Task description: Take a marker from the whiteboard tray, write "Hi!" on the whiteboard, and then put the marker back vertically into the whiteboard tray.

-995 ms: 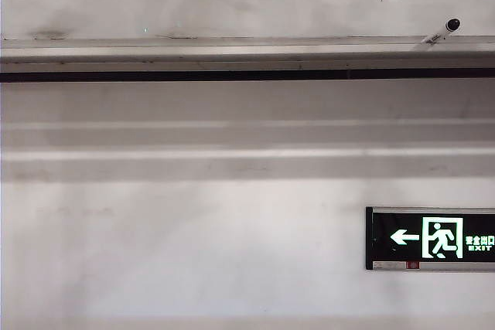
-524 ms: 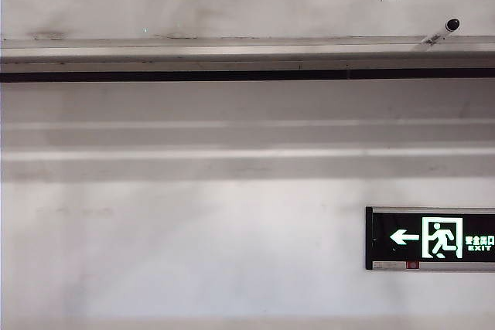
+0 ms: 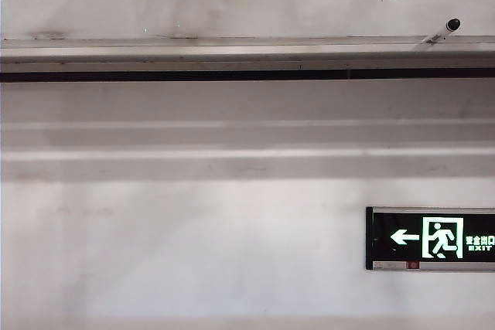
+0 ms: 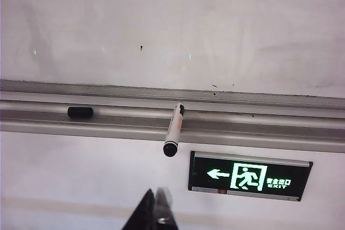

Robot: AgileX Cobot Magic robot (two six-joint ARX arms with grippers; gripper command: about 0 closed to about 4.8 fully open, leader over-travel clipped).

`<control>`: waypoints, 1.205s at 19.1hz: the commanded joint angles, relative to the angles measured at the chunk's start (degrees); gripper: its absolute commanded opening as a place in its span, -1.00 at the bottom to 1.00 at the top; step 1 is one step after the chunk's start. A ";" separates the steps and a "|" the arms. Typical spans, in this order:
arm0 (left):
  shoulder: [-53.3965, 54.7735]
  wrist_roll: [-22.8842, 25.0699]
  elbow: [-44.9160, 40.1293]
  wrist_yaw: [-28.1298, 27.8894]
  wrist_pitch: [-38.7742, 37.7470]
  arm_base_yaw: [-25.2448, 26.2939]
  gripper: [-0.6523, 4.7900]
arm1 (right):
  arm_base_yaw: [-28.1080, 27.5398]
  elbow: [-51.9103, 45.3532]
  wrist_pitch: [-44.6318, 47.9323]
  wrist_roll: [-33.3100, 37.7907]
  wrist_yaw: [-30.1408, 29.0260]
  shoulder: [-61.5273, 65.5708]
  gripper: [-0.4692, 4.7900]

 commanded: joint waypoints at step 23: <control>-0.04 18.49 0.31 35.39 9.55 -0.09 -0.78 | 11.13 0.37 24.06 0.48 12.52 22.69 0.26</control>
